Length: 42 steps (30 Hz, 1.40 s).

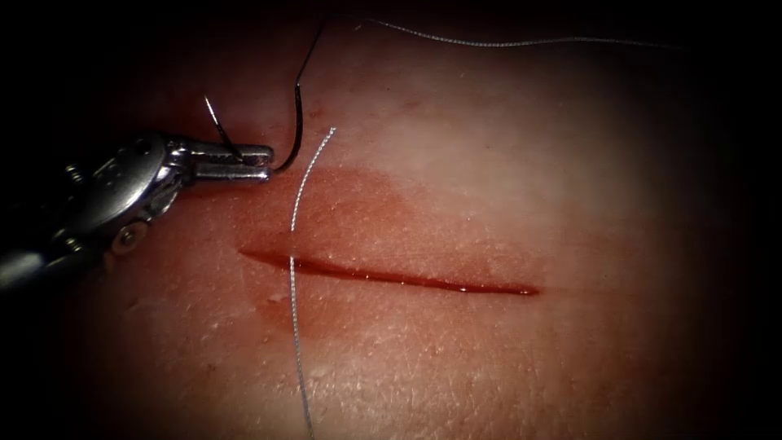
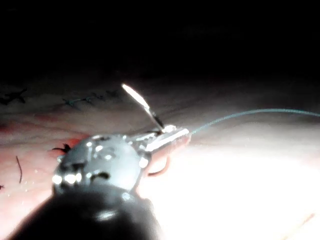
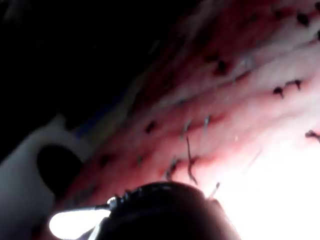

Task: Wound Closure

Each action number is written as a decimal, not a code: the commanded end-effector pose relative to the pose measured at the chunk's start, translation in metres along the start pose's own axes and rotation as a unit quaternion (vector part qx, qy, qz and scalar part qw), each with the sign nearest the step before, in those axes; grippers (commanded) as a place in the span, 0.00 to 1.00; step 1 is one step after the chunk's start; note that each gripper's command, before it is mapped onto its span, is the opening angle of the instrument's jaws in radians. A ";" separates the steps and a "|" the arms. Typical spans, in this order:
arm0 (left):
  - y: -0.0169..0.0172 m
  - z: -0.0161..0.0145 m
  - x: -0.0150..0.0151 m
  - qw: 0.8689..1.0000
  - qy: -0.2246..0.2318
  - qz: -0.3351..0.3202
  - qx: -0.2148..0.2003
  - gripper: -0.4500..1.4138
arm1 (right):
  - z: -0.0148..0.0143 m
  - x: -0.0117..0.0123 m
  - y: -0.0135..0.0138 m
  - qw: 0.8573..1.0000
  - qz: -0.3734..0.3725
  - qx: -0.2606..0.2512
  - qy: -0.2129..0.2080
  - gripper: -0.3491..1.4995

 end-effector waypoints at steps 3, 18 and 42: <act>0.0008 0.0004 -0.0010 1.000 -0.003 0.004 0.000 0.00 | 0.0018 0.0033 -0.0002 0.999 0.006 0.016 0.038 0.88; 0.0010 0.0019 -0.0005 0.994 0.066 0.082 -0.002 0.00 | 0.0135 -0.0176 0.0243 0.970 0.067 -0.231 0.014 0.64; -0.0008 0.0055 0.0025 0.913 0.273 0.295 0.069 0.00 | 0.0126 -0.0167 0.0328 0.956 0.118 -0.266 0.030 0.54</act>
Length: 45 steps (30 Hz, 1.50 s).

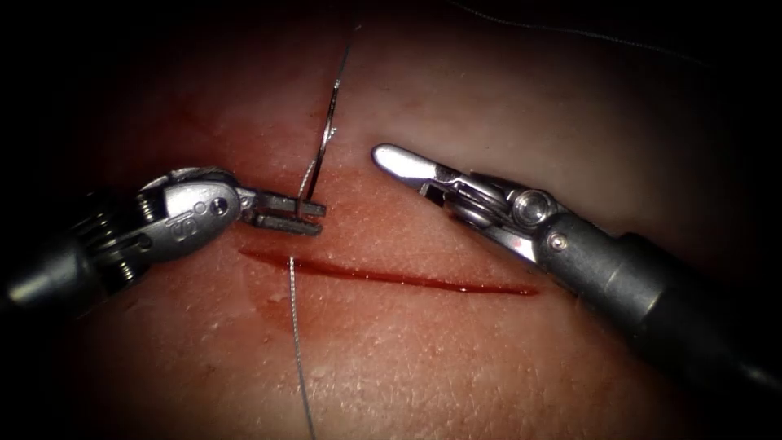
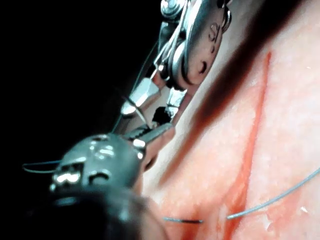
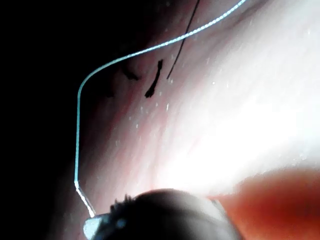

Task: Wound Closure

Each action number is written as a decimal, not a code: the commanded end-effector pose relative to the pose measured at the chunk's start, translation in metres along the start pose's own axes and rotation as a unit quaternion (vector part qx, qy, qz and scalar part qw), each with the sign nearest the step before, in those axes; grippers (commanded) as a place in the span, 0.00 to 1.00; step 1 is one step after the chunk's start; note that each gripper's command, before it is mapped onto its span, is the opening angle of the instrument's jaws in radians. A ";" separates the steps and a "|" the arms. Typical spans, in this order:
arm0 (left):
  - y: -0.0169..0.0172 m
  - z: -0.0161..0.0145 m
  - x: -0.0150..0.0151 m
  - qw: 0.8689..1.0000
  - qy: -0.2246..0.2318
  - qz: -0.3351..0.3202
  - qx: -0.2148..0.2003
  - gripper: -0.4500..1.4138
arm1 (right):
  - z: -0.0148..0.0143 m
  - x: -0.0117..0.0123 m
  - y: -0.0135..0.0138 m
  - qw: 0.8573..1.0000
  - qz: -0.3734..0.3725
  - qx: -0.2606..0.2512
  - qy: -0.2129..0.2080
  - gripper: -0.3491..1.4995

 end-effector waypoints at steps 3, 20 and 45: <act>0.0011 0.0000 -0.0007 1.000 -0.001 0.004 -0.005 0.00 | 0.0019 0.0010 0.0005 1.000 -0.025 0.002 0.009 0.51; 0.0000 0.0015 0.0001 1.000 -0.009 0.005 0.005 0.00 | 0.0048 0.0003 -0.0015 0.998 -0.055 0.017 0.002 0.60; 0.0011 -0.0005 0.0002 0.945 -0.169 -0.280 -0.035 0.97 | 0.0042 0.0011 -0.0020 0.987 -0.154 0.035 -0.005 0.00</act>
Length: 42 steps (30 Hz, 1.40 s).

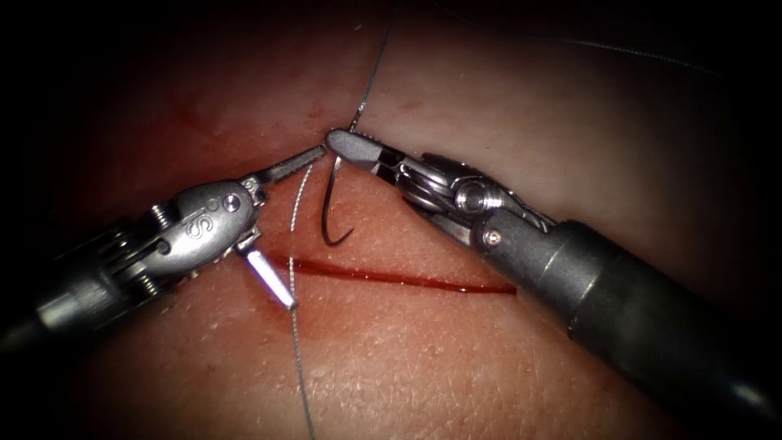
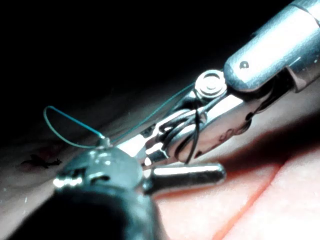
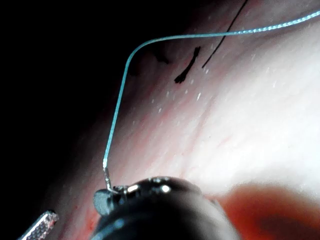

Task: Wound Closure

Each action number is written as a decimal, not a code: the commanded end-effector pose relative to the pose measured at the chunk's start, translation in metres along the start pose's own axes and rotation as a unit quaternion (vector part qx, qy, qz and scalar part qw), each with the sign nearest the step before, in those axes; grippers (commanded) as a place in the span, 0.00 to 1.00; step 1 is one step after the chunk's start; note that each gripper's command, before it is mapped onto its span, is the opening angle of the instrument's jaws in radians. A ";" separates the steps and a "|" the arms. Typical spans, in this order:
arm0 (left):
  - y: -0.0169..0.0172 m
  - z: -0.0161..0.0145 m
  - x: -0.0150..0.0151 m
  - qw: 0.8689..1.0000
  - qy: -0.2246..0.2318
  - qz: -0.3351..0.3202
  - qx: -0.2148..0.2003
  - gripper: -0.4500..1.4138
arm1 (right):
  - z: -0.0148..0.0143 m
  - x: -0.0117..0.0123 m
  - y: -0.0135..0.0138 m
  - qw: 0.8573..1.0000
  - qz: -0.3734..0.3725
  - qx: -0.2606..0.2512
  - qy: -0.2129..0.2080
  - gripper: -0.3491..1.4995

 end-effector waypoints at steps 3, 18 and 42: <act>0.0019 -0.0022 -0.0023 0.998 -0.034 -0.045 -0.023 0.99 | 0.0001 0.0023 -0.0011 0.997 -0.080 0.001 0.006 0.00; 0.0003 -0.0044 0.0012 0.965 0.016 -0.254 -0.061 0.52 | 0.0045 0.0001 -0.0112 0.758 -0.643 -0.102 0.022 0.00; -0.0017 -0.0031 0.0070 0.997 0.064 -0.007 0.042 0.44 | 0.0033 -0.0016 -0.0060 0.659 -0.740 -0.003 0.132 0.00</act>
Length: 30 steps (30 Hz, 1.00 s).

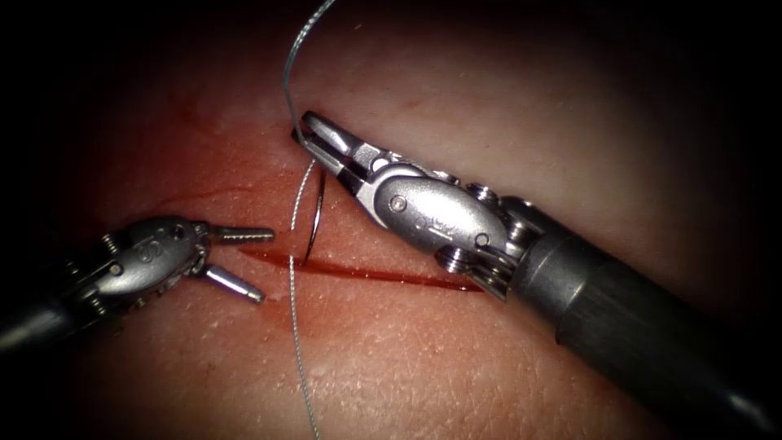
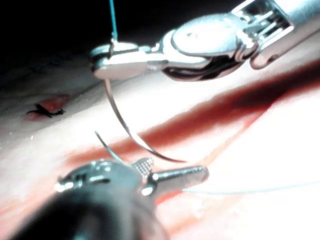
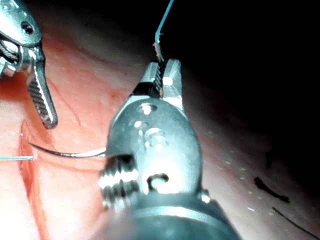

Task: Wound Closure

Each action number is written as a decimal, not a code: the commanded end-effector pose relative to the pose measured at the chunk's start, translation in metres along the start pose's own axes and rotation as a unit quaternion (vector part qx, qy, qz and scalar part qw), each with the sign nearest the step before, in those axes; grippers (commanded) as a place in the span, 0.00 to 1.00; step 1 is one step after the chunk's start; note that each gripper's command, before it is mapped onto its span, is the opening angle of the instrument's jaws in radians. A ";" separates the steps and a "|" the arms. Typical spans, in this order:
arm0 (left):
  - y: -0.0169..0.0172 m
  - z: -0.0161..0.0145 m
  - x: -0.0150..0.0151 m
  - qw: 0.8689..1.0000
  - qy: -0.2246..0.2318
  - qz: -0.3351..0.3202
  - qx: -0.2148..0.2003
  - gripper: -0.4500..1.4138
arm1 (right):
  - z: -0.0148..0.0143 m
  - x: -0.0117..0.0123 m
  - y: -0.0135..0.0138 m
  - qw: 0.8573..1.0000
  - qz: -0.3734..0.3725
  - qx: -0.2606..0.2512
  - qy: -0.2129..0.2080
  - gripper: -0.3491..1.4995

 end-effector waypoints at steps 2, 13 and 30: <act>0.0006 0.0002 -0.0005 1.000 0.002 0.009 0.009 0.33 | 0.0015 0.0008 0.0010 1.000 0.001 0.000 0.016 0.00; 0.0021 -0.0004 0.0000 0.996 0.084 0.010 -0.017 0.00 | 0.0024 0.0025 0.0023 0.999 -0.027 0.009 0.039 0.00; 0.0041 0.0023 0.0012 0.980 0.177 -0.030 -0.090 0.00 | 0.0022 0.0033 0.0029 0.999 -0.031 0.001 0.043 0.00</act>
